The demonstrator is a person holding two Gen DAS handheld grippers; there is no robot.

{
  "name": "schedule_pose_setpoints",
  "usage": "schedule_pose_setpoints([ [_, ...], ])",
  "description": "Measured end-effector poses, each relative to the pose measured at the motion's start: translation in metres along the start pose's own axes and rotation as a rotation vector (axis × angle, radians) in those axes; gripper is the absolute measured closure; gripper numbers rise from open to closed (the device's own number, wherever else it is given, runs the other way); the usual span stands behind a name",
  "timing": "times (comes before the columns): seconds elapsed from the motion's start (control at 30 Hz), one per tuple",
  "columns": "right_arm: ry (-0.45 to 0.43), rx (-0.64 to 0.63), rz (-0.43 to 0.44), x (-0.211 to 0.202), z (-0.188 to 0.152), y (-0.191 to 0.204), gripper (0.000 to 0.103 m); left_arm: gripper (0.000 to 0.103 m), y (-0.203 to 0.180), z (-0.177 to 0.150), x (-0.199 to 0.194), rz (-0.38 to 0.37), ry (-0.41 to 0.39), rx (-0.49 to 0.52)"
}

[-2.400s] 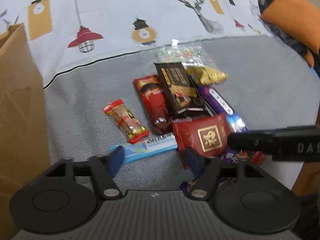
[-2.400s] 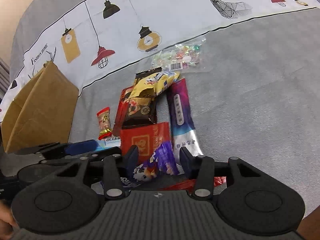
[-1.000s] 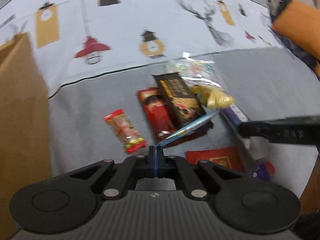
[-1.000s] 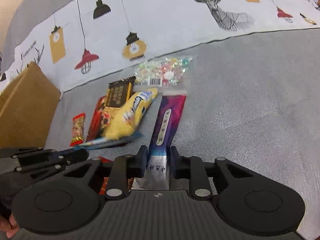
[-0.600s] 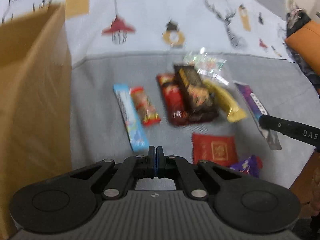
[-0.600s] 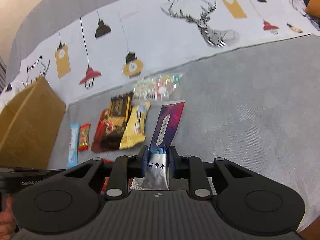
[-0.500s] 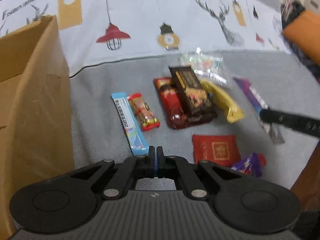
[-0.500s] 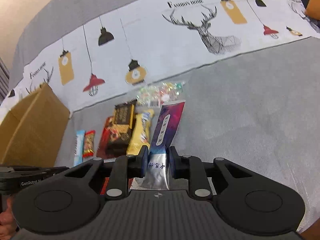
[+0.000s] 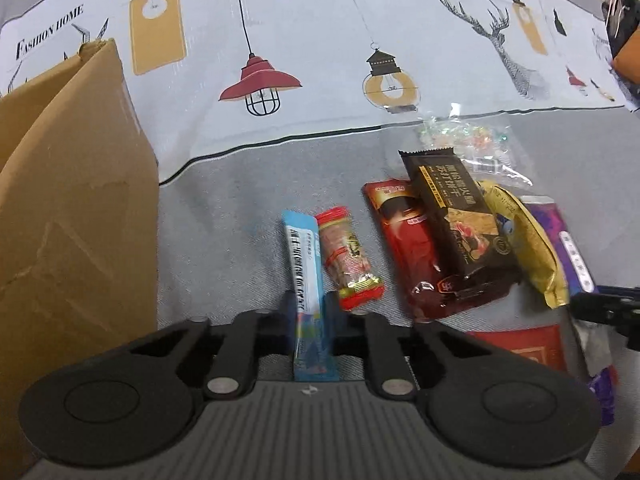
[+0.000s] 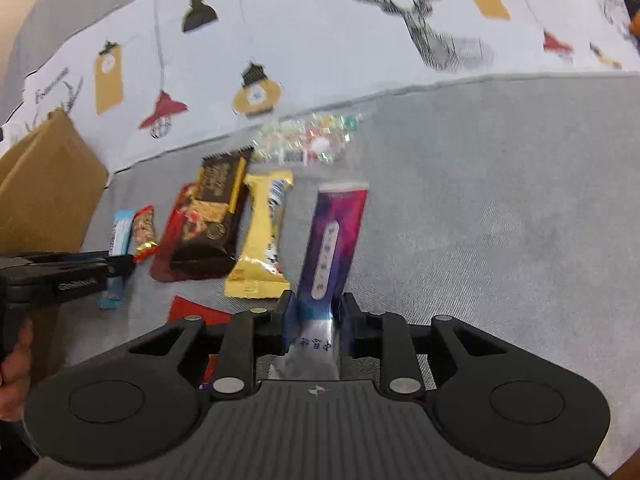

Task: Organize snacks
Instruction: 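Carry both snacks into the box with left and right grippers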

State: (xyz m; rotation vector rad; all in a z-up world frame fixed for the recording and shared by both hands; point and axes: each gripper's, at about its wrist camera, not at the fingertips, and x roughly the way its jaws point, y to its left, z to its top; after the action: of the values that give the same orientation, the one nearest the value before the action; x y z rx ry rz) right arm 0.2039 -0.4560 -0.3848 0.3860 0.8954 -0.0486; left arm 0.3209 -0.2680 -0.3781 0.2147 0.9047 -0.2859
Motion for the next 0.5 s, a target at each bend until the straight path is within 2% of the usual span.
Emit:
schedule_pose_setpoints([
  [0.13, -0.01, -0.006, 0.004, 0.002, 0.001, 0.002, 0.081, 0.093, 0.006, -0.003, -0.016, -0.078, 0.034, -0.074],
  [0.2, -0.031, 0.017, 0.005, -0.002, 0.001, 0.001, 0.087, 0.093, 0.002, -0.005, -0.032, -0.082, 0.018, -0.062],
  [0.27, -0.092, 0.017, -0.012, -0.014, 0.004, 0.002, 0.09, 0.093, 0.0, -0.004, -0.048, -0.101, 0.004, -0.049],
  [0.33, -0.15, 0.005, -0.014, -0.028, 0.005, 0.006, 0.091, 0.093, 0.001, -0.004, -0.064, -0.098, -0.008, -0.051],
  [0.43, -0.193, 0.02, -0.01, -0.047, 0.002, 0.011, 0.091, 0.093, 0.005, -0.004, -0.093, -0.101, -0.028, -0.063],
  [0.5, -0.228, 0.025, 0.001, -0.062, 0.001, 0.022, 0.091, 0.093, 0.008, -0.007, -0.109, -0.053, -0.025, -0.065],
])
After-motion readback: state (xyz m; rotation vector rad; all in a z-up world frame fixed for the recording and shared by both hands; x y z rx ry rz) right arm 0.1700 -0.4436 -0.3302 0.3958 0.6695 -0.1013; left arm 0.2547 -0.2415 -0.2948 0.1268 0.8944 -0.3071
